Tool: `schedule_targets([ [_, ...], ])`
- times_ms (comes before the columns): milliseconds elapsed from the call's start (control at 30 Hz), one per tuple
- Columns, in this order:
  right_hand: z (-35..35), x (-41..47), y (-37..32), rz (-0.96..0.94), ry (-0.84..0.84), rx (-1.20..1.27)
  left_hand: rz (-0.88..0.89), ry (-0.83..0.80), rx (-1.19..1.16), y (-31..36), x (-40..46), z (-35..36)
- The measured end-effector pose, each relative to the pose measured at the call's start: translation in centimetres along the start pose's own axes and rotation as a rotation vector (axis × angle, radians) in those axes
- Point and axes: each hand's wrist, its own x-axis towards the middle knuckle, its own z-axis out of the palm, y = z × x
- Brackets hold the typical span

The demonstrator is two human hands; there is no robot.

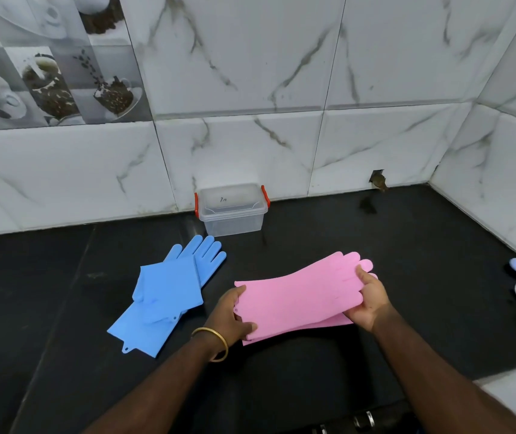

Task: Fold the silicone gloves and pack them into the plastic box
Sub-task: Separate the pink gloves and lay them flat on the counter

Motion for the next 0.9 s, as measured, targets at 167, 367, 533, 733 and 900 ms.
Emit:
schedule_targets([
  [167, -0.6, 0.3, 0.8, 0.027, 0.005, -0.051, -0.024, -0.017, 0.032, -0.8, 0.3, 0.5],
  [367, -0.8, 0.8, 0.8, 0.003, 0.012, -0.148, -0.053, -0.015, 0.073, -1.4, 1.0, 0.8],
  [533, -1.6, 1.1, 0.7, -0.096, 0.023, -0.307, -0.073, -0.033, 0.058, -1.7, 1.4, 0.9],
  [733, -2.5, 1.3, -0.1, -0.416, 0.253, -0.533, -0.074, 0.121, 0.147, -1.6, 1.9, 1.2],
  [900, -3.6, 0.9, 0.2, -0.621, 0.526, -0.907, -0.143, 0.238, 0.259, -0.7, 3.5, 0.7],
])
